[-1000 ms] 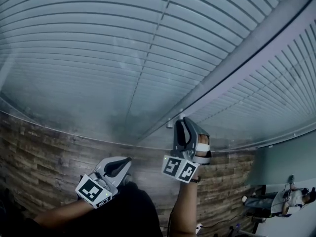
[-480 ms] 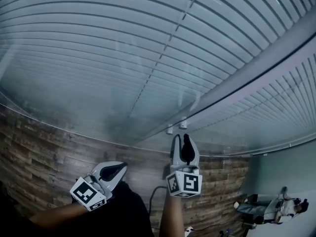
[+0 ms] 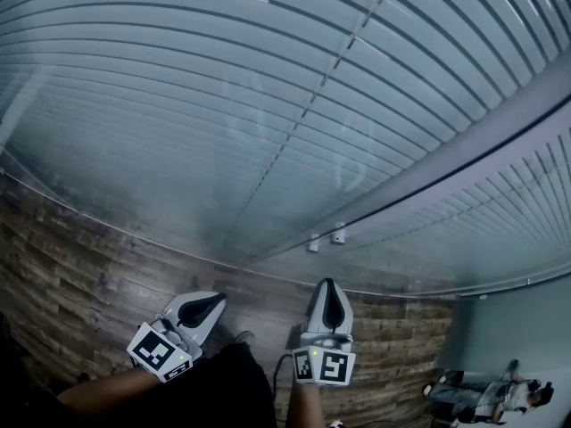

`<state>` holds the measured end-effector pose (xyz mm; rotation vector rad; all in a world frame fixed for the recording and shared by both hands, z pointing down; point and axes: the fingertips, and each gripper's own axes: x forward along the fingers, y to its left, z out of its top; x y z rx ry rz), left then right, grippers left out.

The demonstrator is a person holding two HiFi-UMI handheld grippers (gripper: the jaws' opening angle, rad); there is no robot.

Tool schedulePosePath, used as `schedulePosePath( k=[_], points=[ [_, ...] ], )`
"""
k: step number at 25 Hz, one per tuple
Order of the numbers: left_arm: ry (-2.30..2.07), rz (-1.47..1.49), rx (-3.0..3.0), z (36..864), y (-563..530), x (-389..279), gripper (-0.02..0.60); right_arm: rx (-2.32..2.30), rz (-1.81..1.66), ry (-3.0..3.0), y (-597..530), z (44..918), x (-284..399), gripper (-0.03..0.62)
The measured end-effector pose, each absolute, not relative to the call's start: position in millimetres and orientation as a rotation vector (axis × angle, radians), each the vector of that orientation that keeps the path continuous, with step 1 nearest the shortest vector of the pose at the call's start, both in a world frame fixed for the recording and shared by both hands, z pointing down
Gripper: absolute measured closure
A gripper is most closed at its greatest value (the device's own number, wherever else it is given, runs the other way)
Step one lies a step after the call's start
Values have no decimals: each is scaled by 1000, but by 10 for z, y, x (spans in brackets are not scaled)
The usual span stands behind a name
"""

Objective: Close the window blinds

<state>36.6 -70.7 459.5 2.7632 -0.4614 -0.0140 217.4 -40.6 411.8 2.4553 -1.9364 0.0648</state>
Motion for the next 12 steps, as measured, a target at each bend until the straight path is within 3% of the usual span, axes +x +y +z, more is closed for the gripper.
schedulePosePath(
  k=[12],
  points=[
    [-701, -129, 2815, 4344, -366, 996, 583, 2213, -36, -2154, -162, 4016, 2341, 594]
  ],
)
